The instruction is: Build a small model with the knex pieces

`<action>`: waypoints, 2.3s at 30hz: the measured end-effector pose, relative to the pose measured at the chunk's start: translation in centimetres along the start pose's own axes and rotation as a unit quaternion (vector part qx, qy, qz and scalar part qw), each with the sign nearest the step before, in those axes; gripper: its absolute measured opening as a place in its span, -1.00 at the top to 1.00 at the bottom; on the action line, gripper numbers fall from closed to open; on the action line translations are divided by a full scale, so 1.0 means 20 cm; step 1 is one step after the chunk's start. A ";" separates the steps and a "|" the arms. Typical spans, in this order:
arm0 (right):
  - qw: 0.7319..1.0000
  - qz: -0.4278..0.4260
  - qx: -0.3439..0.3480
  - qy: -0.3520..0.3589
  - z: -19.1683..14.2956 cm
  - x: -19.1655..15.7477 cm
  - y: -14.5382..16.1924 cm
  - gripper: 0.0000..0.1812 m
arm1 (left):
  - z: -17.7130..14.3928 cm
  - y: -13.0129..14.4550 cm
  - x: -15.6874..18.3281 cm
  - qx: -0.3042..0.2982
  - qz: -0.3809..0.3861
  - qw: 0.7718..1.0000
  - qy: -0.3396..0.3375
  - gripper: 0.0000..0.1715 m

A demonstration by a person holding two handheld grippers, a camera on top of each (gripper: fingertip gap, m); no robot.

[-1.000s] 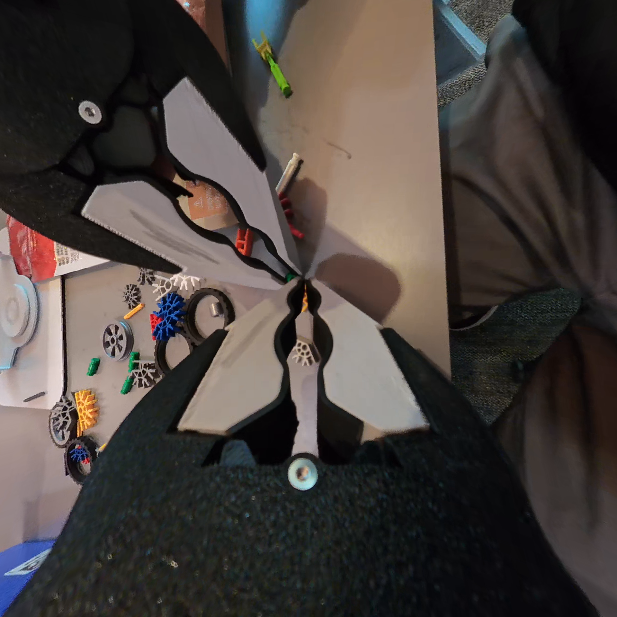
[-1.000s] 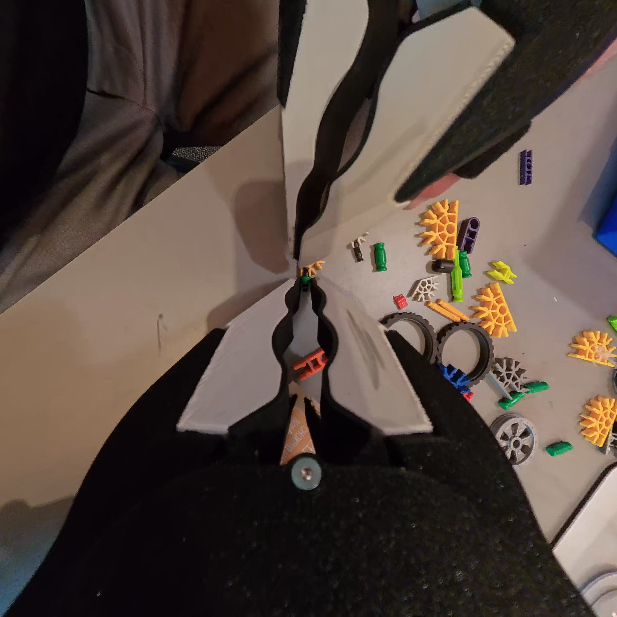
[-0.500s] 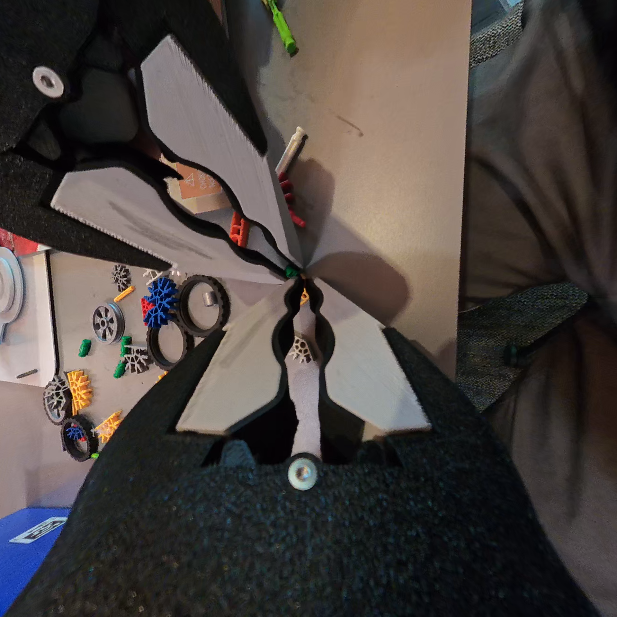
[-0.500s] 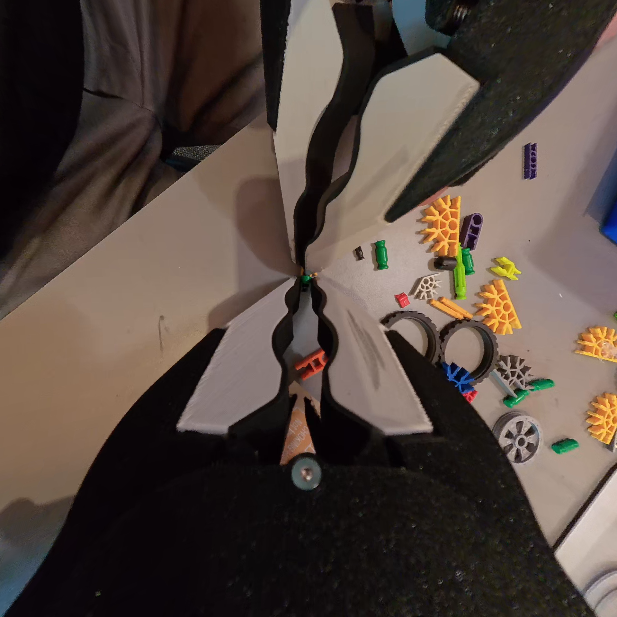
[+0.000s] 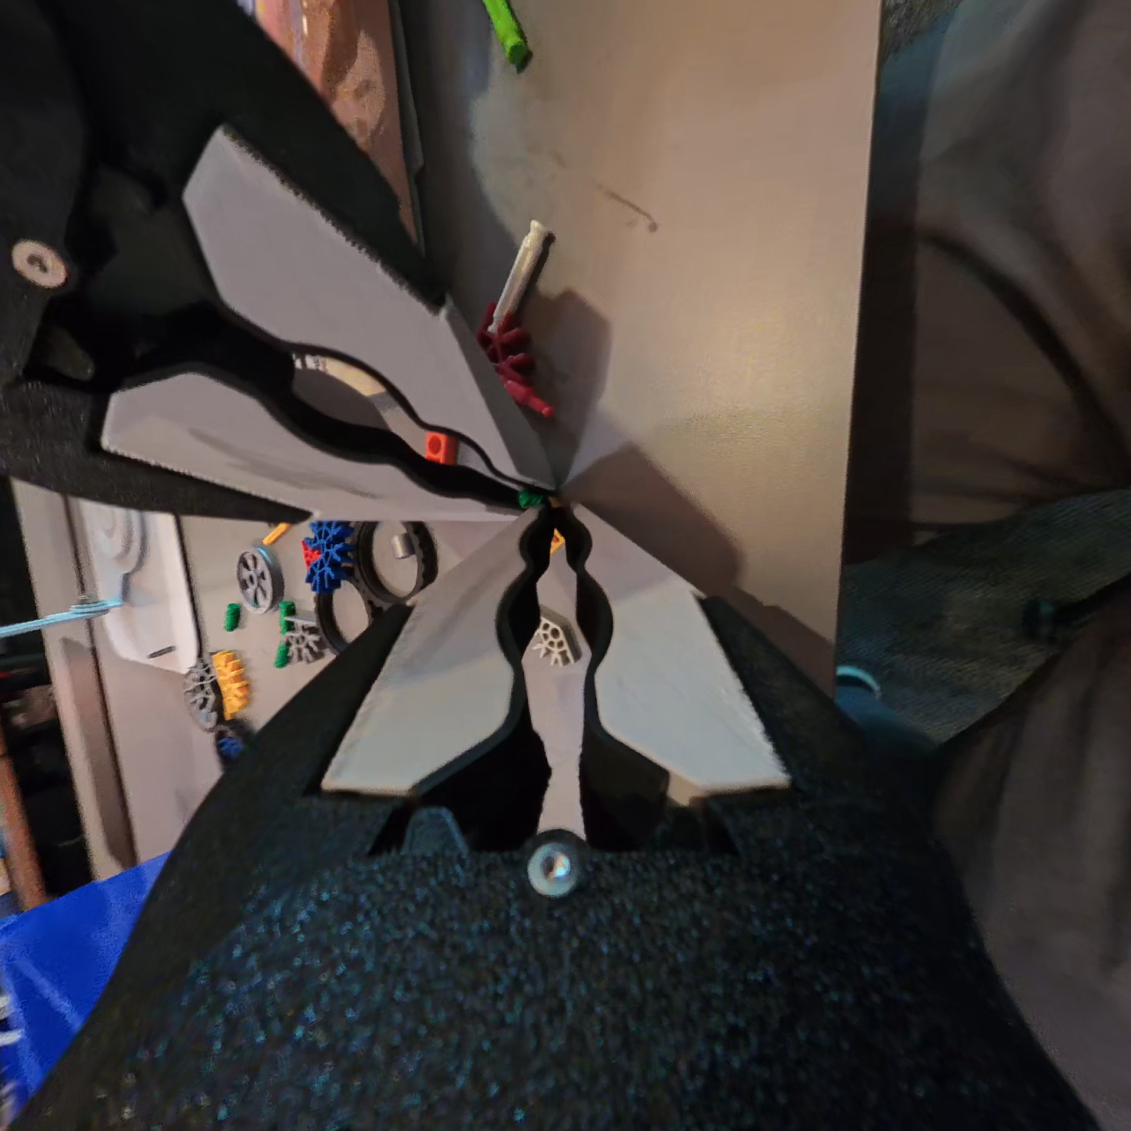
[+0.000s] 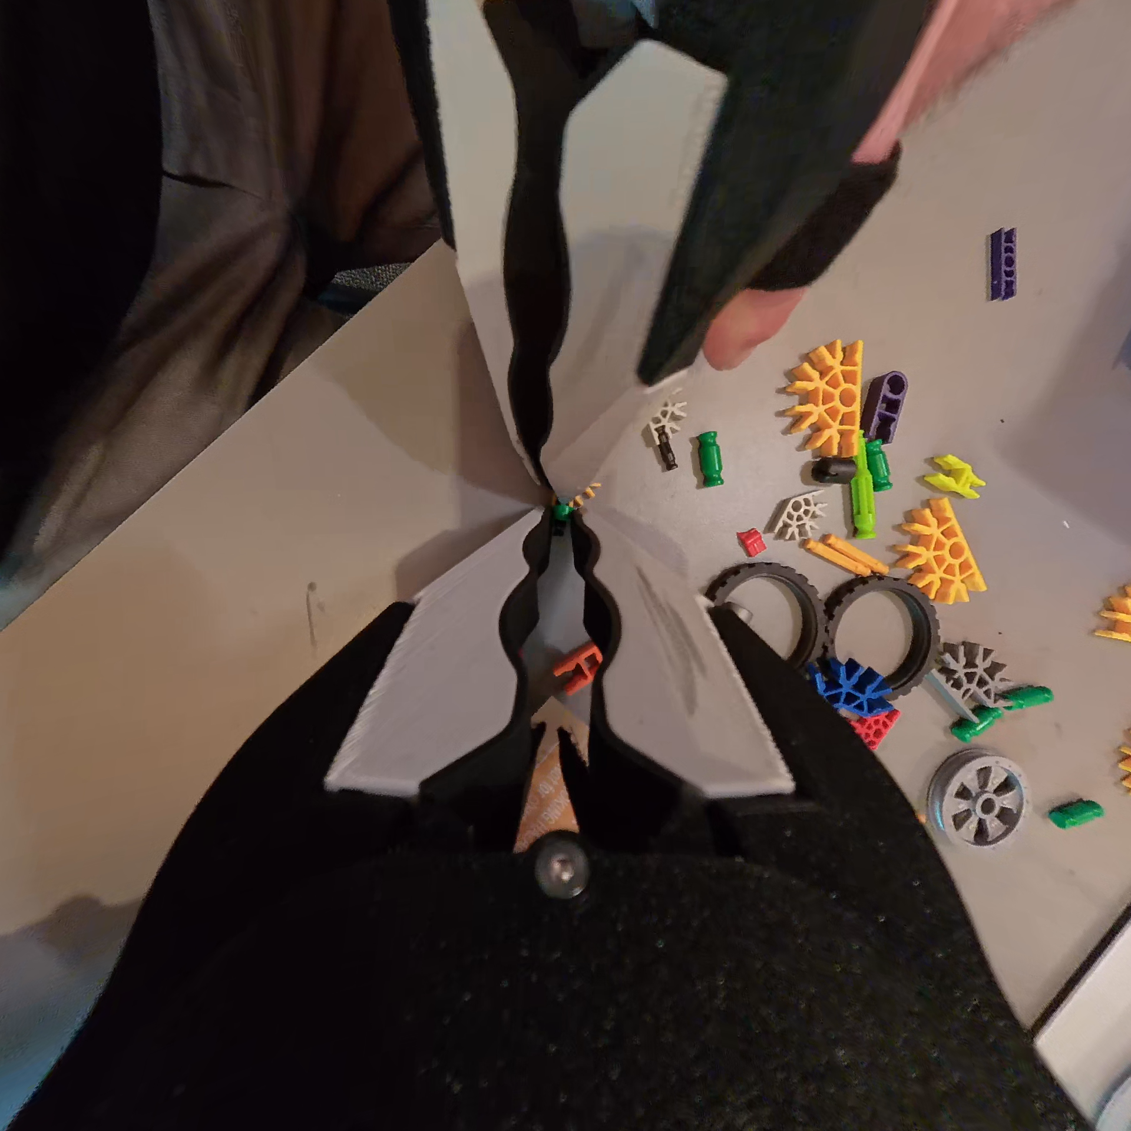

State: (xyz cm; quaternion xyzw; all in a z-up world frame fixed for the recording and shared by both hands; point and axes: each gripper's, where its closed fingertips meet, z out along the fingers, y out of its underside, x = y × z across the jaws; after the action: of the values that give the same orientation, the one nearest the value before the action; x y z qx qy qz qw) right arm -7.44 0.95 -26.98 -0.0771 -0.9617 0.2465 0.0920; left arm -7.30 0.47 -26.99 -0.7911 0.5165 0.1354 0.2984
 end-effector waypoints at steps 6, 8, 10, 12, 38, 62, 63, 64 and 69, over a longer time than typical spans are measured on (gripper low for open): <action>1.000 0.005 -0.001 -0.005 0.00 0.00 0.00 0.94 | 0.00 0.00 0.00 -0.060 0.051 0.997 -0.019 0.98; 1.000 0.007 -0.003 -0.004 0.00 0.00 0.00 0.94 | 0.00 0.00 0.00 -0.066 0.048 0.997 -0.010 0.98; 1.000 0.009 -0.003 -0.004 0.00 0.00 0.00 0.94 | 0.00 0.00 0.00 -0.073 0.057 0.996 0.003 0.99; 1.000 0.012 -0.003 -0.006 0.00 0.00 0.00 0.94 | 0.00 0.00 0.00 -0.079 0.057 0.995 0.022 0.98; 0.986 0.117 0.089 -0.078 0.00 -0.01 0.01 0.94 | 0.01 -0.04 0.00 -0.043 -0.038 0.985 0.165 0.99; 0.995 0.078 0.055 -0.041 -0.02 0.01 0.03 0.86 | 0.00 -0.01 0.00 0.015 -0.128 0.990 0.061 0.92; 0.995 0.075 0.052 -0.042 -0.02 0.00 0.02 0.83 | 0.00 -0.01 0.00 0.016 -0.130 0.990 0.057 0.92; 0.995 0.071 0.049 -0.042 -0.02 -0.01 0.02 0.82 | 0.00 -0.01 -0.01 0.014 -0.133 0.990 0.049 0.92; 0.998 0.041 0.040 -0.021 0.00 0.00 -0.01 0.95 | 0.00 -0.02 0.00 0.021 -0.160 0.986 0.031 0.93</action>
State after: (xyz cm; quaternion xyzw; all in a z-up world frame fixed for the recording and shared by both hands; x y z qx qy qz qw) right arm -7.36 0.80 -26.88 -0.1075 -0.9489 0.2896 0.0642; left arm -6.94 0.59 -26.85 -0.8609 0.3948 0.0507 0.3168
